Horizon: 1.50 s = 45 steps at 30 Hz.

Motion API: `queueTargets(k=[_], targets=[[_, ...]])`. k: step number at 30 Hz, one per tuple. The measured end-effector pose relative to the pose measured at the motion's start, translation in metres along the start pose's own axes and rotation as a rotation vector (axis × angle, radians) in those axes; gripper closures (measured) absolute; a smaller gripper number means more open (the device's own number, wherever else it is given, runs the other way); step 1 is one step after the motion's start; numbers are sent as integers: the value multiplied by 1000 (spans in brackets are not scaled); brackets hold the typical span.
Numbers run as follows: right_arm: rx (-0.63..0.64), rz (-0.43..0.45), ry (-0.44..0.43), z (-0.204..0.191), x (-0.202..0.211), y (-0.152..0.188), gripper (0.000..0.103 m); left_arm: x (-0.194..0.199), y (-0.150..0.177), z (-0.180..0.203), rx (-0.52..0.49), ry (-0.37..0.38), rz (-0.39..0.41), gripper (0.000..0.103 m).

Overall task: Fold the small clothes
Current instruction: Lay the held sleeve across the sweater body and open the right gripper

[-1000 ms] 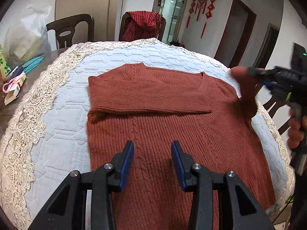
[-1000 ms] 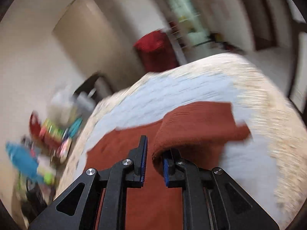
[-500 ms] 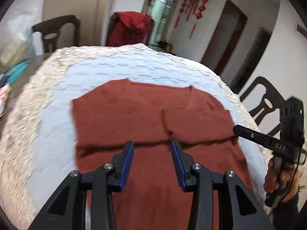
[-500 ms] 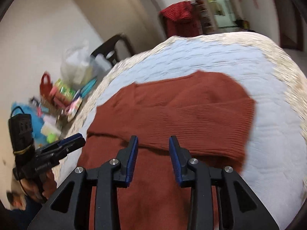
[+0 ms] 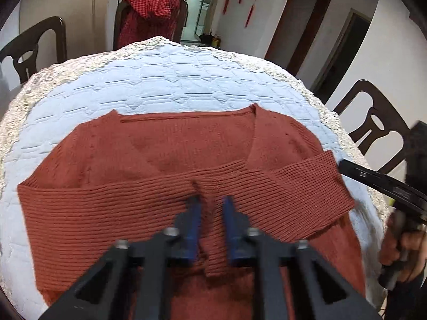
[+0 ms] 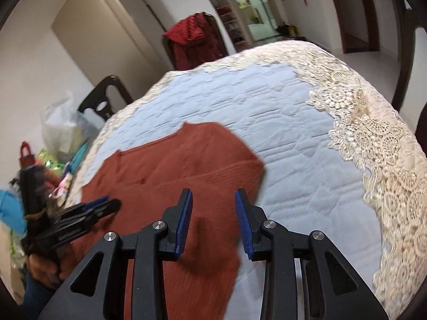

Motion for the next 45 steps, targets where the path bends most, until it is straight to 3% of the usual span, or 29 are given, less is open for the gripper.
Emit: queueTargets(k=[1,4,5,6,8,12,15,20,23,26,27,31,34,37,42,45], targets=[[-11,-10,20,5,-7,-2,69,0,0,-1,-2,5,5,98],[-46,-57,40,15,-25,-2,73,4,-6,2,-9,23,39,98],[-54,-52,39,17,-26,-3,90,9,-12,4,-16,37,65,98],[-59,-44,43,19,-25,-5,93,14,-17,6,-20,47,90,98],[-76,-16,15,20,-18,-11,93,21,-24,6,-12,61,127,98],[-49,-24,16,21,-24,-12,93,-5,-10,-11,20,21,33,97],[-41,-41,25,23,-27,-9,90,1,-9,-11,32,20,38,95],[51,23,18,4,10,-1,89,36,-11,-2,11,17,107,95],[143,-7,10,-10,14,22,89,39,-4,6,-4,25,105,95],[209,-43,64,-1,2,39,90,24,8,9,-30,29,52,95],[193,-39,45,2,3,39,90,15,15,6,-26,22,15,95],[212,-26,99,2,12,33,90,16,18,6,-38,17,29,95],[228,-9,42,-9,20,33,90,16,18,5,-41,16,28,95],[250,-64,90,-3,2,39,89,21,14,7,-42,21,27,95],[183,4,62,-2,11,7,87,18,-14,2,-33,-12,71,91],[147,-9,89,4,-8,-6,87,-4,-15,-5,-35,-31,23,90]])
Point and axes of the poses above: each gripper's, at about its wrist camera, not at the fingertips, and x roughly against the way its jaws point, z to its right, y to its underside, the point moved 10 cm from there along -x, roughly the way its jaws point, and after that the axes turned 10 degrees about y, right-handed, at the moved point
